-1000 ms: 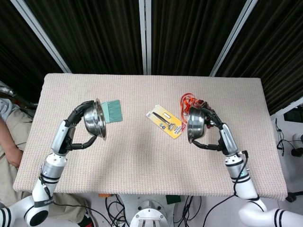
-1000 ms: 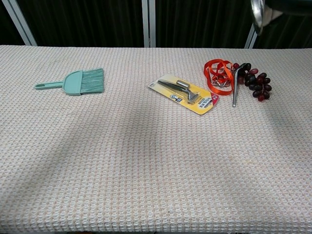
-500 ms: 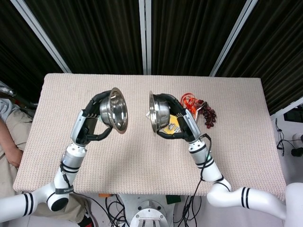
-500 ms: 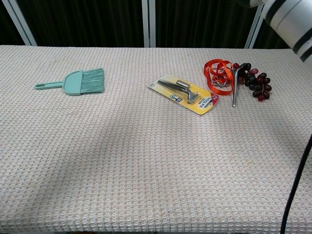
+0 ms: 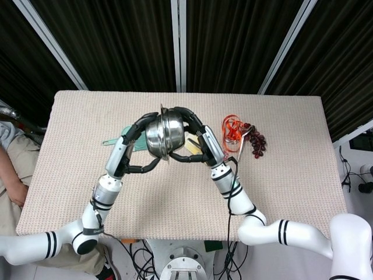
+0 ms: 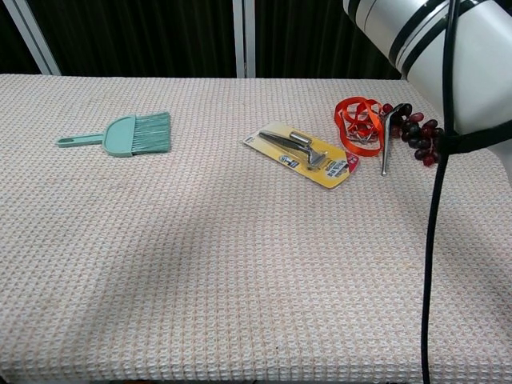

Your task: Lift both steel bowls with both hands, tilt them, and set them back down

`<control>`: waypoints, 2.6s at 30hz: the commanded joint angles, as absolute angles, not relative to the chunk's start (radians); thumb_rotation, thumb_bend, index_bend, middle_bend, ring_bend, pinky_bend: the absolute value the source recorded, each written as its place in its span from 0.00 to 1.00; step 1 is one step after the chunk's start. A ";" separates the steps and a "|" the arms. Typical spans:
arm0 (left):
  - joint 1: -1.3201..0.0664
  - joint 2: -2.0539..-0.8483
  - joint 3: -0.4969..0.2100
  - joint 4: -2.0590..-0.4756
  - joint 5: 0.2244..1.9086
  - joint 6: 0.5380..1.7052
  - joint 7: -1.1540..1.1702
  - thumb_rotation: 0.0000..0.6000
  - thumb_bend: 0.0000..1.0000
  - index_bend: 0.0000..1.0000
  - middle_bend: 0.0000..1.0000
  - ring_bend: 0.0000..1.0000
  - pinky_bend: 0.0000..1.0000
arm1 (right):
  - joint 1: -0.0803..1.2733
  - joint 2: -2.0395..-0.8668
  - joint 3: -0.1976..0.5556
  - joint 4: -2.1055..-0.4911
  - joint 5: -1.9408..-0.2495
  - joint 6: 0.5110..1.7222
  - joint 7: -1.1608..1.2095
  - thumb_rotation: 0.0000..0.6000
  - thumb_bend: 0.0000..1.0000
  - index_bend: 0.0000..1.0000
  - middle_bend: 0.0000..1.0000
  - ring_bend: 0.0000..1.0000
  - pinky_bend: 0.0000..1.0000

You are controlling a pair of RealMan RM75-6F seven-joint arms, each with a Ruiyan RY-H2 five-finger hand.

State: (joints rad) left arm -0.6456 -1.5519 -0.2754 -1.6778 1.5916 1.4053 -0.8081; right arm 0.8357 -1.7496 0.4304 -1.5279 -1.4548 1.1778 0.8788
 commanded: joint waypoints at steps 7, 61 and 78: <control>-0.611 -1.534 -0.302 -1.670 1.555 1.466 -0.808 1.00 0.36 0.60 0.56 0.48 0.67 | 0.774 -1.704 0.416 -1.559 -1.462 1.264 0.907 1.00 0.40 0.70 0.54 0.45 0.54; -0.450 -1.081 0.055 -1.732 1.523 1.180 -0.315 1.00 0.35 0.60 0.56 0.48 0.67 | 0.474 -1.303 0.098 -1.580 -1.508 1.318 0.511 1.00 0.43 0.70 0.54 0.45 0.54; -0.474 -1.197 0.076 -1.736 1.228 0.977 0.227 1.00 0.30 0.55 0.55 0.46 0.66 | 0.336 -1.341 -0.057 -1.496 -1.472 1.230 0.274 1.00 0.41 0.58 0.48 0.41 0.53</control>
